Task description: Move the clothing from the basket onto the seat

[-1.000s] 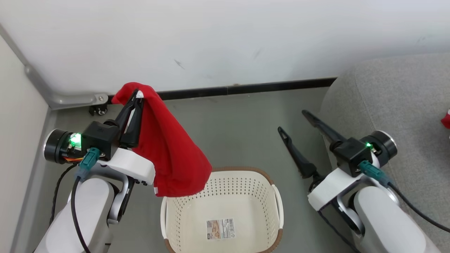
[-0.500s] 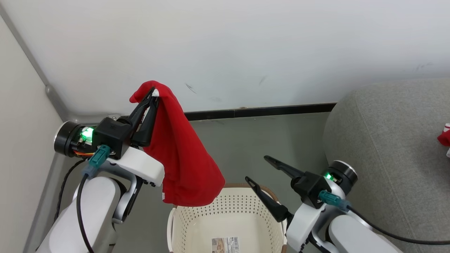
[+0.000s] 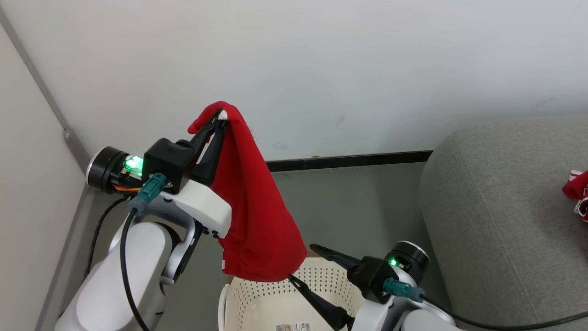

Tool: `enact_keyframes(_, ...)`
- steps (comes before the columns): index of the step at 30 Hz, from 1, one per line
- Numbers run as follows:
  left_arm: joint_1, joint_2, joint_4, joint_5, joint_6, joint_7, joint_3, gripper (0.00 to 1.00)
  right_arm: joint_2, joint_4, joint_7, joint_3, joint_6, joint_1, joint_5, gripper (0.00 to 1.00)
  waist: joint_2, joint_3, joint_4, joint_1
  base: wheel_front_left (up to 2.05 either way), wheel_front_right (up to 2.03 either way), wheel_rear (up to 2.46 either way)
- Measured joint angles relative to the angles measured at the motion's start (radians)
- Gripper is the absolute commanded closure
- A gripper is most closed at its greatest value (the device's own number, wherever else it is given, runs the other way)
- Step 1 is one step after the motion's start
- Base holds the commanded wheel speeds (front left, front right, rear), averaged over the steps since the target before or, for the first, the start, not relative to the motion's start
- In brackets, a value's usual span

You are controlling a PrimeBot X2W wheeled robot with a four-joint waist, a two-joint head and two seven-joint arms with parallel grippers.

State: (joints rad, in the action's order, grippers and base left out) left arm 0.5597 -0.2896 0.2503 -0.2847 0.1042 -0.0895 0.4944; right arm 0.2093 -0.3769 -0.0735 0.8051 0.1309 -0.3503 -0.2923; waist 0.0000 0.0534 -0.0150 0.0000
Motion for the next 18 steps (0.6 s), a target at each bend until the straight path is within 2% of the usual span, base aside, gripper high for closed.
enact_keyframes(8,0.026,0.019,-0.012,0.007,0.0,0.056,0.026,1.0,-0.048,-0.041,-0.034,0.012,0.0,-0.007,0.024,0.0,0.0,0.007,-0.004,0.0,0.0,0.0,0.0)
enact_keyframes(18,0.043,0.047,-0.031,0.015,-0.008,0.108,0.064,1.0,-0.106,-0.145,-0.099,-0.066,0.0,-0.021,0.105,0.0,0.0,0.003,-0.001,0.0,0.0,0.0,0.0)
